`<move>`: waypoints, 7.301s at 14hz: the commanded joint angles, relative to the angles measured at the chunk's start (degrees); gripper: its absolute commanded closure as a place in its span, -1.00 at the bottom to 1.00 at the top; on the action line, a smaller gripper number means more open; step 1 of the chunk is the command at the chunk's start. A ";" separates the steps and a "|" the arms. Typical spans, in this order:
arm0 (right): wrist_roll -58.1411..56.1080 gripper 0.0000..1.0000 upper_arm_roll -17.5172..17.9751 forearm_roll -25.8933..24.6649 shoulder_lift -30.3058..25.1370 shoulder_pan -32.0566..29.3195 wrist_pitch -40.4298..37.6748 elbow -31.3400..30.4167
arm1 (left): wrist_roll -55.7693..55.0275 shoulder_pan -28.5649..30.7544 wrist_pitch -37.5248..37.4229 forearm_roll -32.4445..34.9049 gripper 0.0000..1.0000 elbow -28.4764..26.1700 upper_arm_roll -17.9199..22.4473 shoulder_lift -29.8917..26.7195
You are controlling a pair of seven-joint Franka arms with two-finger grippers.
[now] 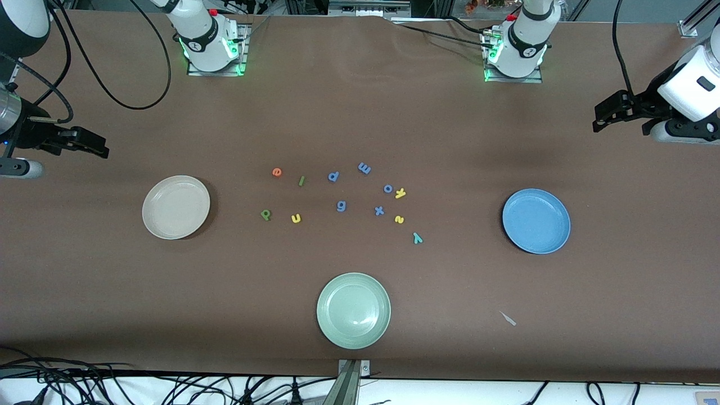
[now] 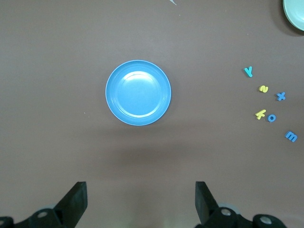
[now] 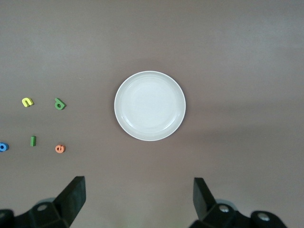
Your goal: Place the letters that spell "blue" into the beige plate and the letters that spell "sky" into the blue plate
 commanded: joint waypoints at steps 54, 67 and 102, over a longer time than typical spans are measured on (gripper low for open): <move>-0.87 -1.00 -0.44 0.91 0.26 0.18 -0.79 0.71 | -0.25 -0.05 -1.34 1.77 -1.00 1.81 -0.28 0.88; -0.87 -1.00 -0.44 0.99 0.26 0.18 -0.79 0.71 | -0.25 -0.05 -1.34 1.85 -1.00 1.89 -0.28 0.88; 20.13 -1.00 -0.35 6.71 26.80 20.47 30.73 -2.61 | 0.10 -9.98 -3.08 -0.52 -1.00 2.07 7.63 0.26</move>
